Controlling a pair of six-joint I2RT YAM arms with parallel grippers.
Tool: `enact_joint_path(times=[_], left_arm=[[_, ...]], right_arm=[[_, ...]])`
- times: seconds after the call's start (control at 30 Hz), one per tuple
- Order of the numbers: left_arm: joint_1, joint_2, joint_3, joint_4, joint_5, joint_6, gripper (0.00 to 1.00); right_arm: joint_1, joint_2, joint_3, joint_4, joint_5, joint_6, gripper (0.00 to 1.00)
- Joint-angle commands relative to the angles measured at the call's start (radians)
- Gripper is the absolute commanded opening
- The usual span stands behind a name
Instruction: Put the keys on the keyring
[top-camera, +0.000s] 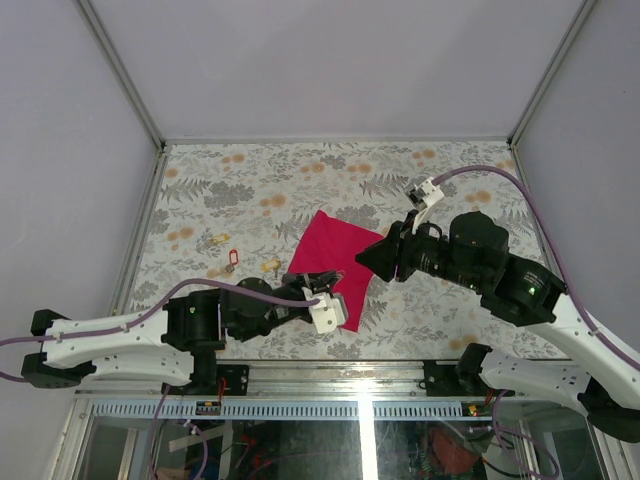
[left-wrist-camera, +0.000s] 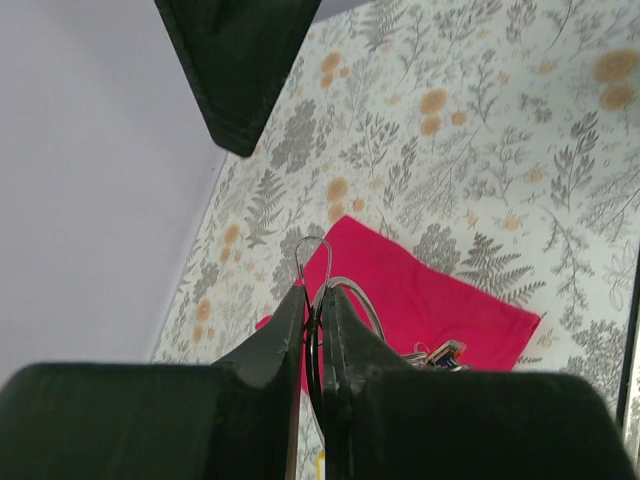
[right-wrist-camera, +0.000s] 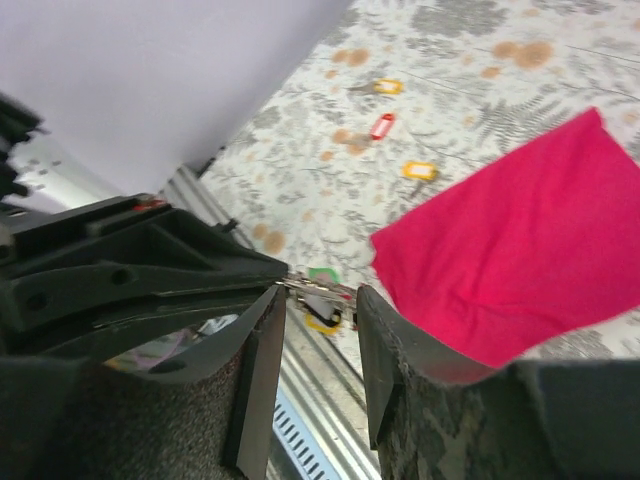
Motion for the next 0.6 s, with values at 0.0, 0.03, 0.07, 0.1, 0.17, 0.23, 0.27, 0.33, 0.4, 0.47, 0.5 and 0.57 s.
enact_joint_path(times=[0.0, 0.03, 0.07, 0.1, 0.17, 0.23, 0.27, 0.33, 0.4, 0.47, 0.5, 0.57], left_arm=[[0.000, -0.008, 0.070, -0.059, -0.078, 0.018, 0.00], [0.001, -0.012, 0.077, -0.079, -0.090, 0.009, 0.00], [0.001, -0.014, 0.083, -0.105, -0.103, 0.001, 0.00], [0.001, -0.020, 0.086, -0.120, -0.112, -0.006, 0.00], [0.001, -0.038, 0.085, -0.135, -0.136, -0.015, 0.00], [0.001, -0.056, 0.082, -0.148, -0.158, -0.025, 0.00], [0.000, -0.062, 0.083, -0.157, -0.171, -0.029, 0.00], [0.001, -0.068, 0.090, -0.182, -0.193, -0.035, 0.00], [0.001, -0.075, 0.103, -0.199, -0.208, -0.036, 0.00], [0.001, -0.085, 0.116, -0.208, -0.218, -0.031, 0.00], [0.001, -0.087, 0.124, -0.212, -0.221, -0.028, 0.00], [0.001, -0.091, 0.138, -0.216, -0.228, -0.020, 0.00]], right_arm=[[0.001, 0.026, 0.028, -0.072, 0.206, -0.035, 0.42], [0.001, 0.043, 0.031, -0.083, 0.229, -0.036, 0.42], [0.000, 0.062, 0.035, -0.094, 0.248, -0.037, 0.42], [0.001, 0.085, 0.041, -0.103, 0.265, -0.035, 0.42], [-0.003, 0.135, 0.049, -0.109, 0.278, -0.035, 0.42], [-0.041, 0.189, 0.050, -0.096, 0.224, -0.033, 0.42], [-0.083, 0.216, 0.040, -0.076, 0.163, -0.023, 0.42], [-0.161, 0.260, 0.005, -0.010, 0.033, 0.005, 0.42], [-0.195, 0.310, -0.020, 0.058, -0.031, 0.010, 0.43], [-0.202, 0.368, -0.031, 0.118, -0.066, 0.003, 0.43], [-0.205, 0.412, -0.034, 0.148, -0.083, 0.002, 0.43], [-0.207, 0.486, -0.036, 0.204, -0.114, 0.002, 0.43]])
